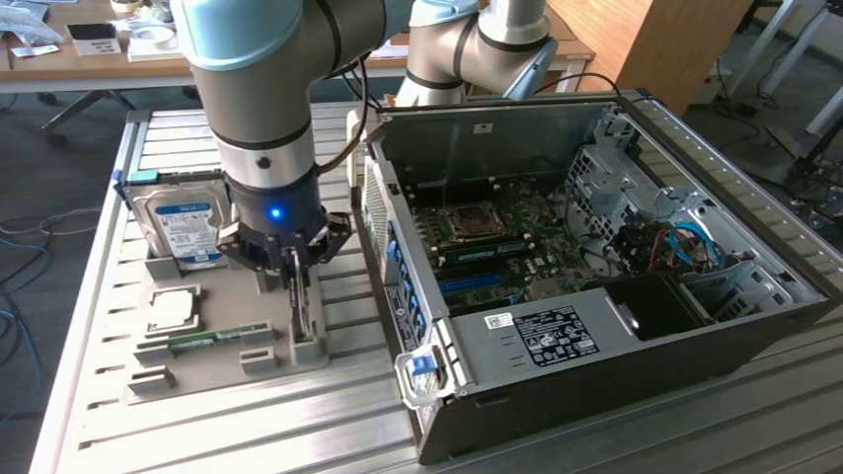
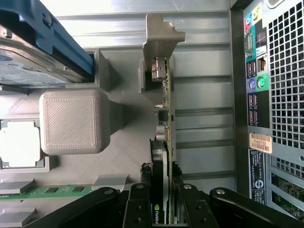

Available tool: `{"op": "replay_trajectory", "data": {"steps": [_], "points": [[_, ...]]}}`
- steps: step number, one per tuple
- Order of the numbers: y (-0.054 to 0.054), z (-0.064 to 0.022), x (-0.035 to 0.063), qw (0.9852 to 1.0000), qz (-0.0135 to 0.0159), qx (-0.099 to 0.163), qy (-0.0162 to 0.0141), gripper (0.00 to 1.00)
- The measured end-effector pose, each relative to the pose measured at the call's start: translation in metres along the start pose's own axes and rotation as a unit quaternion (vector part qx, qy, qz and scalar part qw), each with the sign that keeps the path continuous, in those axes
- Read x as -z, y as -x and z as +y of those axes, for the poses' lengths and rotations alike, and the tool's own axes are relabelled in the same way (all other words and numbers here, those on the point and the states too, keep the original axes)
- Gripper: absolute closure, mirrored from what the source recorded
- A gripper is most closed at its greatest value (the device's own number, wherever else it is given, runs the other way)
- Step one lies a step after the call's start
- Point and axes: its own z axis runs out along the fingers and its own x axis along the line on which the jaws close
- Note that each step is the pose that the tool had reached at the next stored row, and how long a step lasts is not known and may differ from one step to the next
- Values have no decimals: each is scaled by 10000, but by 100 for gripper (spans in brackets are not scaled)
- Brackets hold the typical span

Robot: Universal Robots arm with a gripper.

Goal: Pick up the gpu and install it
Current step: 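Pick up the gpu and move the gpu toward the slot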

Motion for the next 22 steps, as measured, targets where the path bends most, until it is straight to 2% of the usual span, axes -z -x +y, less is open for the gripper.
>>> {"op": "replay_trajectory", "data": {"steps": [9,22], "points": [[5,10,177,10000,0,0,17,73],[13,28,508,10000,1,-1,28,73]]}}
